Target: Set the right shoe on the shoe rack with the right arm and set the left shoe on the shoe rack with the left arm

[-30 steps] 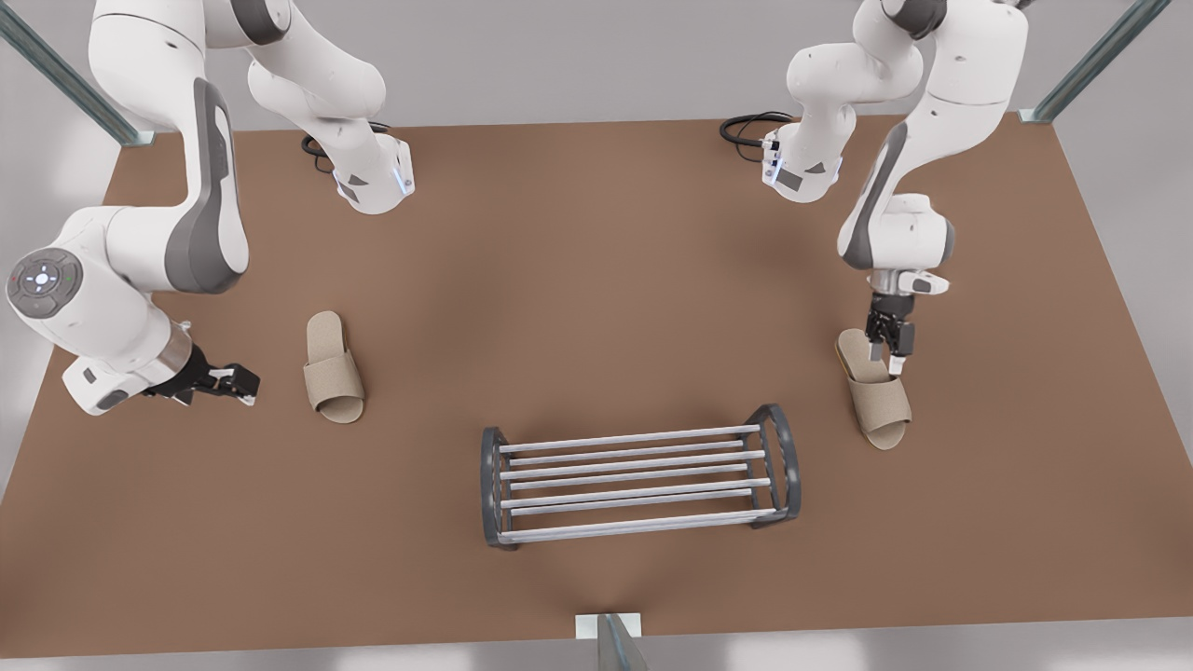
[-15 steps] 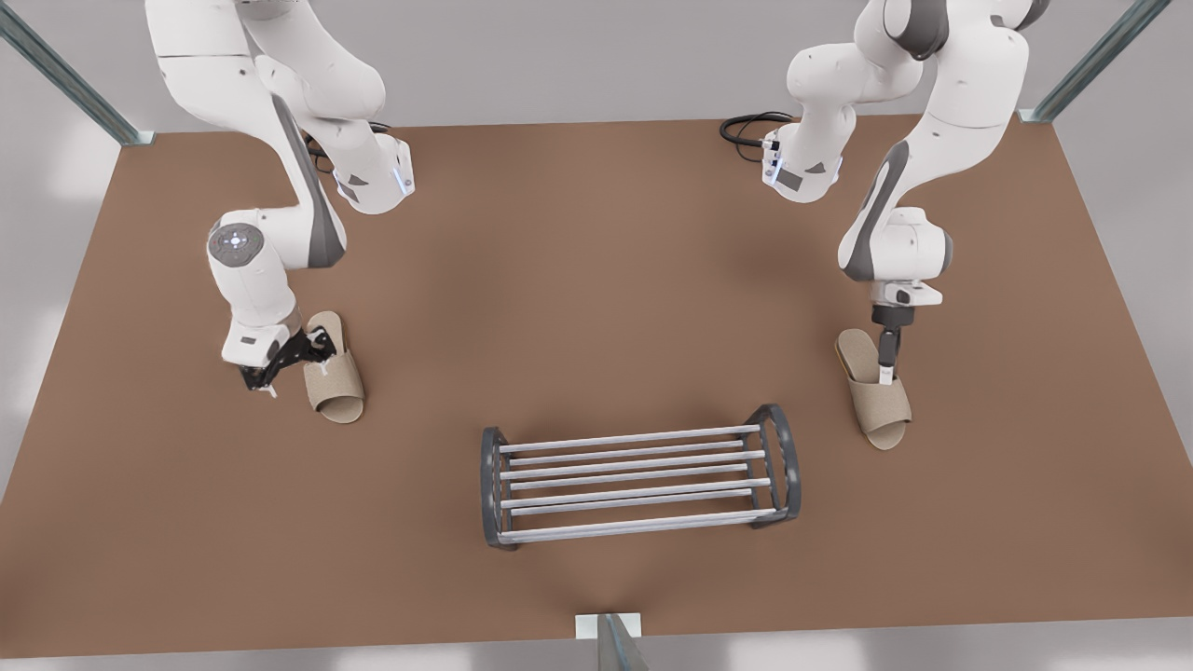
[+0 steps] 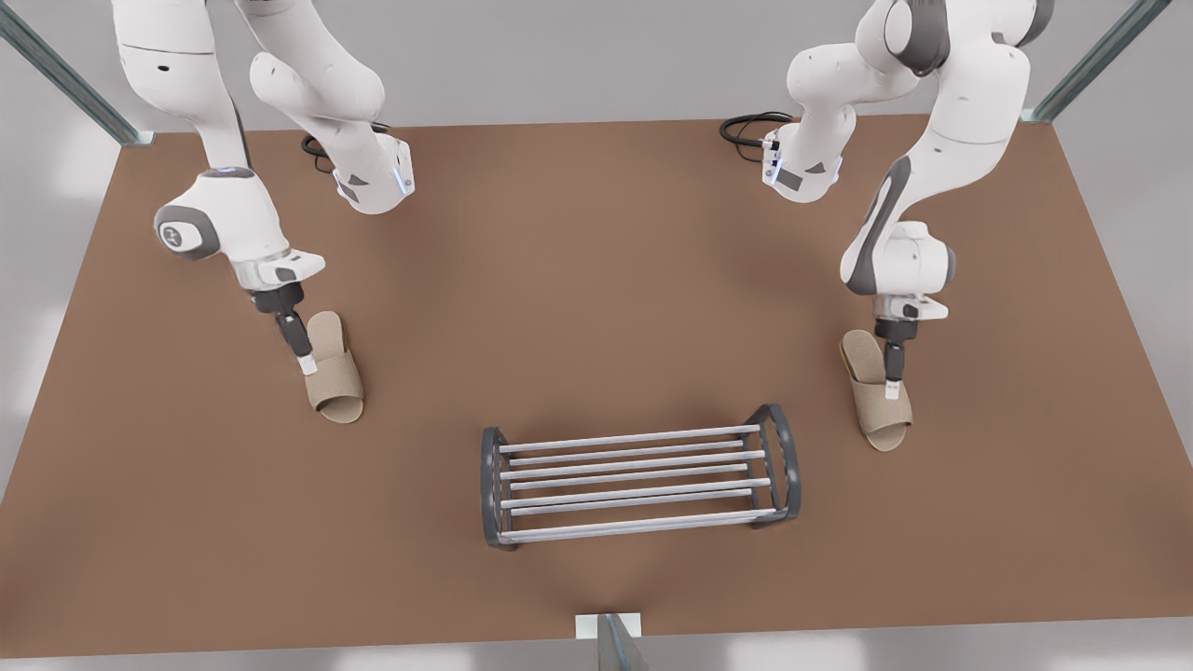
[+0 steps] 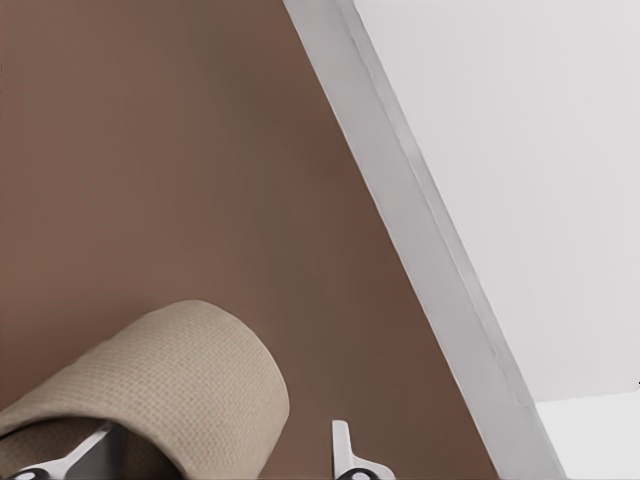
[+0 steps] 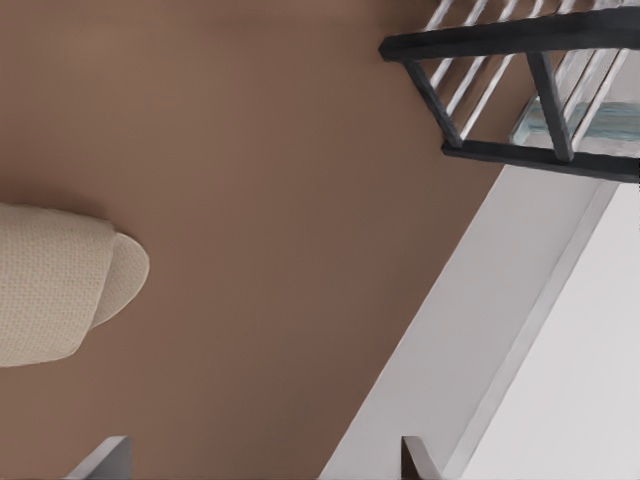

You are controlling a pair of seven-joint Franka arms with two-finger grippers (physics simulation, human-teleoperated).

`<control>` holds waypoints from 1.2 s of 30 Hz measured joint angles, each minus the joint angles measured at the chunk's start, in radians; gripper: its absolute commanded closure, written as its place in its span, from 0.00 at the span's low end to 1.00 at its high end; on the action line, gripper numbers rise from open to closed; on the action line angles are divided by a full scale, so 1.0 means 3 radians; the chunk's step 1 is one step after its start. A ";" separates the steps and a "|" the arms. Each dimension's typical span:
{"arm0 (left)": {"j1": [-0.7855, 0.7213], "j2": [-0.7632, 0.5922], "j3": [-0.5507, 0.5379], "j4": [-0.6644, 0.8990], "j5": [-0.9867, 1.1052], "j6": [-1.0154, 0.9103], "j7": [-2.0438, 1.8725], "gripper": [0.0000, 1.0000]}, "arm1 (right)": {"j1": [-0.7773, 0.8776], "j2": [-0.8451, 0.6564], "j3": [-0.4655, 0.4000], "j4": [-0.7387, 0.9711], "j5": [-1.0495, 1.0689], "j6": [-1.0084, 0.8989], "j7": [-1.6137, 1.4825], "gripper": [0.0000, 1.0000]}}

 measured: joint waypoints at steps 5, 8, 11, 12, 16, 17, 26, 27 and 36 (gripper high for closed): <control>0.0058 0.0054 -0.0067 0.0078 0.0000 0.0004 -0.0224 0.00 | 0.0695 0.0188 -0.0041 0.0150 -0.0232 0.0107 0.0128 0.00; 0.0062 0.0055 -0.0072 0.0084 0.0000 0.0005 -0.0338 0.16 | 0.0521 0.0352 -0.0040 0.0187 -0.0265 0.0137 0.0212 0.00; 0.0063 0.0074 -0.0074 0.0108 0.0000 0.0006 -0.0439 0.16 | -0.0430 0.0495 -0.0045 0.0218 -0.0277 0.0156 0.0305 0.00; 0.0063 0.0091 -0.0074 0.0122 0.0000 0.0006 -0.0469 0.16 | -0.0592 0.0531 -0.0047 0.0226 -0.0278 0.0161 0.0344 0.00; 0.0063 0.0129 -0.0074 0.0166 0.0000 0.0007 -0.0581 0.28 | -0.0505 0.0635 -0.0033 0.0270 -0.0288 0.0173 0.0517 0.00; 0.0063 0.0134 -0.0074 0.0172 0.0000 0.0008 -0.0606 0.28 | -0.0480 0.0719 -0.0017 0.0369 -0.0292 0.0175 0.0555 0.00; 0.0068 0.0211 -0.0074 0.0245 0.0000 0.0007 -0.0788 0.36 | 0.0509 0.1059 -0.0832 0.0428 -0.0322 0.0146 0.0986 0.00; 0.0068 0.0215 -0.0074 0.0252 0.0000 0.0007 -0.0804 0.36 | 0.0483 0.1067 -0.0837 0.0368 -0.0330 0.0142 0.1039 0.00; 0.0066 0.0210 -0.0189 0.0636 0.0000 -0.0027 -0.1020 0.53 | 0.0417 0.0958 -0.0915 0.0113 -0.0705 0.0090 0.1404 0.00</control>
